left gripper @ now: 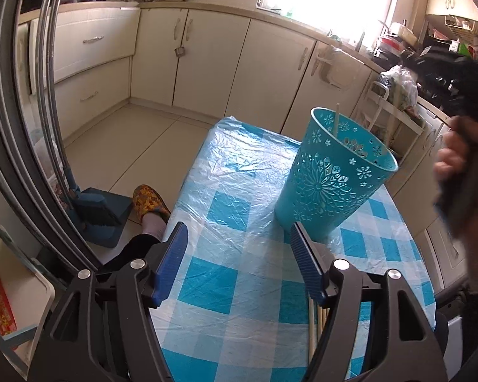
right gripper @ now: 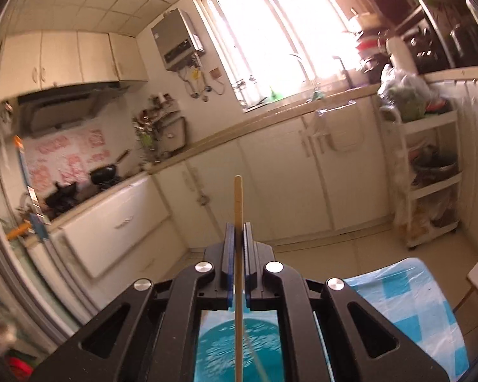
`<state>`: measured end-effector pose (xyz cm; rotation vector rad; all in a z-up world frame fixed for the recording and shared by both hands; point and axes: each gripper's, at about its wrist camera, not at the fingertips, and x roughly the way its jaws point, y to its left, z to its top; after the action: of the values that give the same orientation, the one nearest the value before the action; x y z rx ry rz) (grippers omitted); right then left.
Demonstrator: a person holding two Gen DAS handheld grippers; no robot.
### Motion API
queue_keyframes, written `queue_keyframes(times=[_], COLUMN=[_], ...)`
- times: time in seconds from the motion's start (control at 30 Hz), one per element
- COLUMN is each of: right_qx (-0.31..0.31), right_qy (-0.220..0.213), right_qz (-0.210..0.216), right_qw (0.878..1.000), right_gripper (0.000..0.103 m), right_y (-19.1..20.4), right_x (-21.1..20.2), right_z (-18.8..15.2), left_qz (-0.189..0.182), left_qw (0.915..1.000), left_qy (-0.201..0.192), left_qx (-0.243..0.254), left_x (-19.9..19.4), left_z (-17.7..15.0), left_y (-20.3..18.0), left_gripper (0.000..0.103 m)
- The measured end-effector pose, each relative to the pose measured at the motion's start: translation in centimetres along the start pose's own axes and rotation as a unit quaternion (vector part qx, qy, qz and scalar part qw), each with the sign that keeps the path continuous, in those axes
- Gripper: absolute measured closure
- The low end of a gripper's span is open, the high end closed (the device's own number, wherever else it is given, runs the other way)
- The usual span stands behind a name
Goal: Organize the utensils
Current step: 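Open the right tool to drop the chopstick into the basket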
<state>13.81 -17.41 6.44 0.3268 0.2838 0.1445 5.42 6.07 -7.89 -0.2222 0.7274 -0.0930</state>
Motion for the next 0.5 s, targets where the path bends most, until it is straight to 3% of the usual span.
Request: queue_keyframes(times=[0.13, 0.33, 0.4, 0.5], right_qx=[-0.016, -0.026, -0.029, -0.02], right_qy=[0.014, 0.059, 0.066, 0.055], right_qz=[-0.021, -0.014, -0.014, -0.008], right_qw=[1.0, 0.998, 0.997, 0.998], right_gripper=[0.097, 0.096, 0.084, 0.078], right_y=[-1.1, -2.1, -2.4, -2.6], right_x=[1.1, 0.5, -0.4, -3.3], right_z=[-2.8, -5.0, -5.1, -5.1], left_qz=[-0.006, -0.01, -0.01, -0.008], left_qw=[1.0, 0.9998, 0.9998, 0.9999], left_qy=[0.0, 0.012, 0.012, 0.01], left_qx=[0.0, -0.009, -0.009, -0.009], left_x=[-0.3, 0.1, 0.1, -0.2], left_z=[-0.1, -0.3, -0.4, -0.4], left_y=[-0.2, 0.0, 0.0, 0.0], left_gripper=[0.035, 0.035, 0.035, 0.034])
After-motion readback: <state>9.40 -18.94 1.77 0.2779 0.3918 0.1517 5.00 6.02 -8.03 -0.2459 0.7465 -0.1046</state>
